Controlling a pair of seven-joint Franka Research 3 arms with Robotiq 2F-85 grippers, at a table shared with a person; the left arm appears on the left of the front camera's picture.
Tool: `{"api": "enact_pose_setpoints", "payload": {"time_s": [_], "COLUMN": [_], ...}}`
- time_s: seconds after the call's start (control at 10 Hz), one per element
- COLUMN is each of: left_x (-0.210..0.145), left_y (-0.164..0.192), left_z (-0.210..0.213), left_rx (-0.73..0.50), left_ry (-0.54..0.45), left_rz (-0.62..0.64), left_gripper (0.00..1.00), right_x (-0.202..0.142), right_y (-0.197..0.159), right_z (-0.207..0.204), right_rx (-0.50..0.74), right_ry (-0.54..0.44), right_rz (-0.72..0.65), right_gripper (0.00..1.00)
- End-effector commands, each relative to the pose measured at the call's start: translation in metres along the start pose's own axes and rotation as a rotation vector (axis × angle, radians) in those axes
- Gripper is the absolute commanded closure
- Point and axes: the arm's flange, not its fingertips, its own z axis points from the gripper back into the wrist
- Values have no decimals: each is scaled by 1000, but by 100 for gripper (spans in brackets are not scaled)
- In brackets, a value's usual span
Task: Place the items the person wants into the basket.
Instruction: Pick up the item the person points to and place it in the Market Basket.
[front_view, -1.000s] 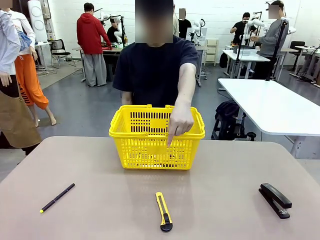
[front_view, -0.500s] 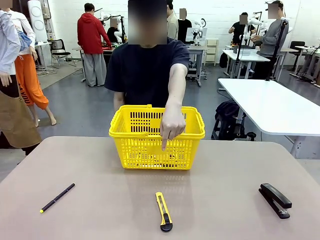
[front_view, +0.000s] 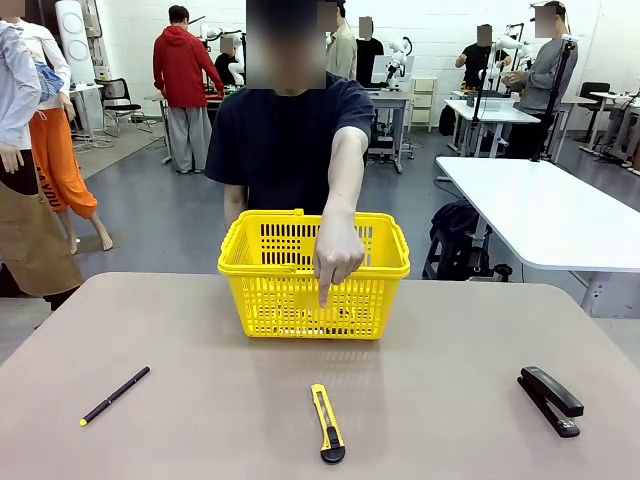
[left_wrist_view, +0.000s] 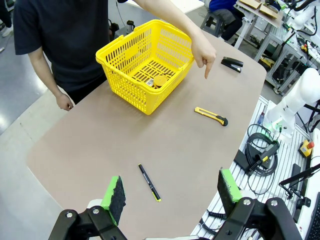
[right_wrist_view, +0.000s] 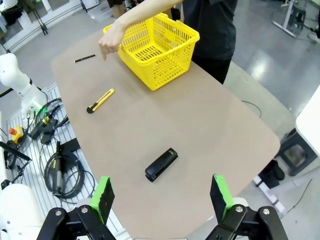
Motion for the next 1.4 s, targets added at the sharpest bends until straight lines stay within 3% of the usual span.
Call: {"api": "enact_pose_setpoints", "payload": {"time_s": [0.0,0.1,0.2,0.5,0.7,0.9,1.0,1.3], "left_x": [0,0,26,89,111,117,116,87], "left_y": [-1,0,-40,-125,-179,-222,-243,-283], "left_z": [0,0,-14,-109,-180,-237,-264,-349], "left_rx": [-9,0,-8,-87,-141,-124,-59,404], "left_ry": [-5,0,68,414,605,689,689,706], "left_rz": [-5,0,-115,-312,-282,-208,-115,20], "left_gripper": [4,4,4,4,4,4,4,4], "right_x": [0,0,0,0,0,0,0,0], "right_y": [-2,-2,-2,-2,-2,-2,-2,-2], "right_z": [1,1,1,1,1,1,1,1], "right_rx": [5,5,5,5,5,5,5,5], "right_ry": [-8,-8,-8,-8,-8,-8,-8,-8], "right_rz": [5,5,5,5,5,5,5,5], "right_gripper": [0,0,0,0,0,0,0,0]}}
